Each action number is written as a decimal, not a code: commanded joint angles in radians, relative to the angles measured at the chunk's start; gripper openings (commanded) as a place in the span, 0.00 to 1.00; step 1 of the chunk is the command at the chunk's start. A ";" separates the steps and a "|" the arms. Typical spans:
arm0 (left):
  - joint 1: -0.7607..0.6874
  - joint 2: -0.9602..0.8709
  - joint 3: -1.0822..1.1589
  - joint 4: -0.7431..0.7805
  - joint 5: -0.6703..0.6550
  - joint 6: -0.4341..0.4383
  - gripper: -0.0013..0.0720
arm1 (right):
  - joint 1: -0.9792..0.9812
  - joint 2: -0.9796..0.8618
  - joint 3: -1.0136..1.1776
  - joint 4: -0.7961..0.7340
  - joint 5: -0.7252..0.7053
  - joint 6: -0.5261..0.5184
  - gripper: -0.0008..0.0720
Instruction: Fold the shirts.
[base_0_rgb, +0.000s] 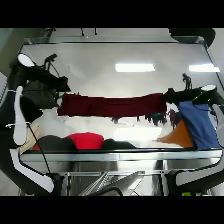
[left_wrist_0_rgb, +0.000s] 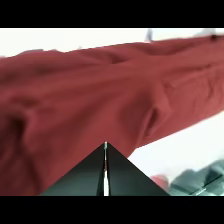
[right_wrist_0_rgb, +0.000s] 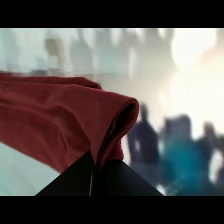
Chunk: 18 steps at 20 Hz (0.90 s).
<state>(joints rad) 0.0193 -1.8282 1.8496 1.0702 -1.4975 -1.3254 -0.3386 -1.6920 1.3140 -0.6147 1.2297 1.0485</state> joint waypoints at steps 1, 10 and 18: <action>-0.175 -0.066 0.000 -0.027 0.092 -0.004 0.05 | 0.000 0.053 0.211 0.026 0.150 0.069 0.04; -0.571 -0.410 0.248 -0.157 0.414 -0.083 0.05 | 0.075 0.058 0.463 0.266 0.358 0.187 0.04; -0.498 -0.409 0.212 -0.440 0.453 -0.069 0.05 | 0.241 0.057 0.462 0.172 0.211 0.202 0.04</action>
<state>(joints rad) -0.5190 -2.2402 2.0441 0.7357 -0.9829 -1.4246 -0.1440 -1.6341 1.7733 -0.3901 1.5066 1.2331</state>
